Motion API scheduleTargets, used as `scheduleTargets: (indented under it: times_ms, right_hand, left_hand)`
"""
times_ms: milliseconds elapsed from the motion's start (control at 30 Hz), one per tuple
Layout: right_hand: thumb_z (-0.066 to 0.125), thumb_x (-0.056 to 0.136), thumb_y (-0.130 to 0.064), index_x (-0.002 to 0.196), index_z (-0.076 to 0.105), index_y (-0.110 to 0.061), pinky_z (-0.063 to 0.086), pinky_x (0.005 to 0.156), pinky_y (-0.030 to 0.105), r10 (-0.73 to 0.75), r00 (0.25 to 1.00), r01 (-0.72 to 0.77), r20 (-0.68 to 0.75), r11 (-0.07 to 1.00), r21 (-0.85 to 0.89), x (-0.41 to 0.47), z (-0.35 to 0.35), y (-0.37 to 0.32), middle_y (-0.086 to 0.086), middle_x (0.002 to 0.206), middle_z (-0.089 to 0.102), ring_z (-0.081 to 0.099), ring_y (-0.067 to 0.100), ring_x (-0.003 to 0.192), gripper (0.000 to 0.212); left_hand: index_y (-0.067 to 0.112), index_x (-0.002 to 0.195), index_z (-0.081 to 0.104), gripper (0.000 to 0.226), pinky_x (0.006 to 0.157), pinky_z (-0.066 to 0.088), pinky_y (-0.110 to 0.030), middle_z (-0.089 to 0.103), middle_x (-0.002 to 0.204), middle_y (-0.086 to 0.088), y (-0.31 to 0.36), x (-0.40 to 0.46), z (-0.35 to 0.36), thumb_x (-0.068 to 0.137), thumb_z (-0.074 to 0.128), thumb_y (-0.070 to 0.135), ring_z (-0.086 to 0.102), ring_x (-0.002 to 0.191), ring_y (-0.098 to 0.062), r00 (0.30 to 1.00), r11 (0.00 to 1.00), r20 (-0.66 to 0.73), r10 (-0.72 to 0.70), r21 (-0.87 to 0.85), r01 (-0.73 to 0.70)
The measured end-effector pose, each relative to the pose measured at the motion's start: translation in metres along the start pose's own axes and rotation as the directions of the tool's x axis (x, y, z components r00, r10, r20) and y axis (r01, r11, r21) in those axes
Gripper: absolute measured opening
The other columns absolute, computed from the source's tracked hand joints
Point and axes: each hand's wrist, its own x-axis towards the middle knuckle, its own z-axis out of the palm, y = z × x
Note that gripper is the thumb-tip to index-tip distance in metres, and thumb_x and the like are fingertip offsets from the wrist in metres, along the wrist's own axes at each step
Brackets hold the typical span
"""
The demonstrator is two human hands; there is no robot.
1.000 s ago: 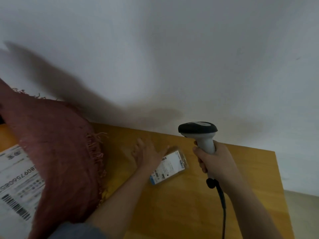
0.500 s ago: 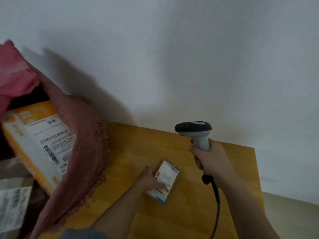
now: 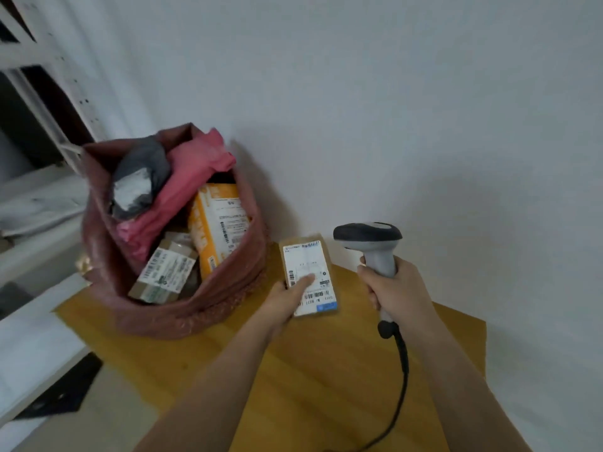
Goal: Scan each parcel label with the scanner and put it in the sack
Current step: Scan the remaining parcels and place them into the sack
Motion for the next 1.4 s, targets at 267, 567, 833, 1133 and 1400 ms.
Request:
scheduleTargets:
  times_ms: [267,567,833,1133,1400]
  right_hand:
    - [0.067,0.087,-0.024,0.087,0.064,-0.009,0.046,0.048,0.024,-0.193,0.979,0.193,0.071,0.981,0.009,-0.058,0.011,-0.057,-0.001,0.053,0.055,0.047,0.008,0.043,0.016]
    - [0.073,0.079,-0.039,0.084,0.063,-0.022,0.047,0.049,0.027,-0.194,0.969,0.22,-0.151,0.958,0.183,-0.094,0.06,-0.083,0.001,0.055,0.063,0.051,0.008,0.043,0.021]
    - [0.081,0.073,-0.043,0.086,0.063,-0.013,0.044,0.042,0.018,-0.167,0.967,0.229,-0.191,0.9,0.372,-0.117,0.101,-0.103,-0.007,0.053,0.063,0.056,0.003,0.043,0.037]
    - [0.08,0.077,-0.024,0.103,0.059,-0.01,0.041,0.042,0.022,-0.176,0.976,0.21,-0.131,0.919,0.333,-0.117,0.091,-0.12,0.006,0.062,0.051,0.047,0.012,0.046,0.036]
    - [0.084,0.072,-0.032,0.097,0.067,-0.009,0.049,0.048,0.023,-0.201,0.979,0.143,0.047,0.826,0.545,-0.129,0.147,-0.125,-0.006,0.058,0.065,0.06,0.008,0.05,0.038]
  left_hand:
    - [0.02,0.122,0.059,0.034,0.086,0.058,-0.043,0.074,0.106,-0.006,0.068,-0.083,-0.04,0.1,0.044,0.04,0.071,0.098,-0.026,0.978,0.941,-0.102,0.184,-0.268,-0.205]
    - [0.018,0.136,0.043,0.06,0.092,0.051,-0.054,0.066,0.122,-0.019,0.08,-0.136,-0.09,0.084,0.066,0.0,0.064,0.11,-0.038,0.925,0.714,-0.007,0.38,-0.634,-0.298]
    - [0.004,0.135,0.049,0.058,0.089,0.055,-0.047,0.064,0.124,-0.022,0.091,-0.189,-0.089,0.08,0.068,0.0,0.062,0.114,-0.038,0.916,0.711,0.154,0.37,-0.681,-0.173]
    - [0.004,0.132,0.051,0.054,0.082,0.058,-0.048,0.066,0.123,-0.019,0.104,-0.223,-0.137,0.081,0.068,0.007,0.065,0.111,-0.036,0.905,0.682,0.079,0.419,-0.685,-0.256]
    - [0.003,0.131,0.053,0.059,0.093,0.052,-0.049,0.066,0.121,-0.02,0.091,-0.222,-0.134,0.076,0.072,0.008,0.065,0.111,-0.034,0.923,0.62,0.026,0.384,-0.748,-0.237]
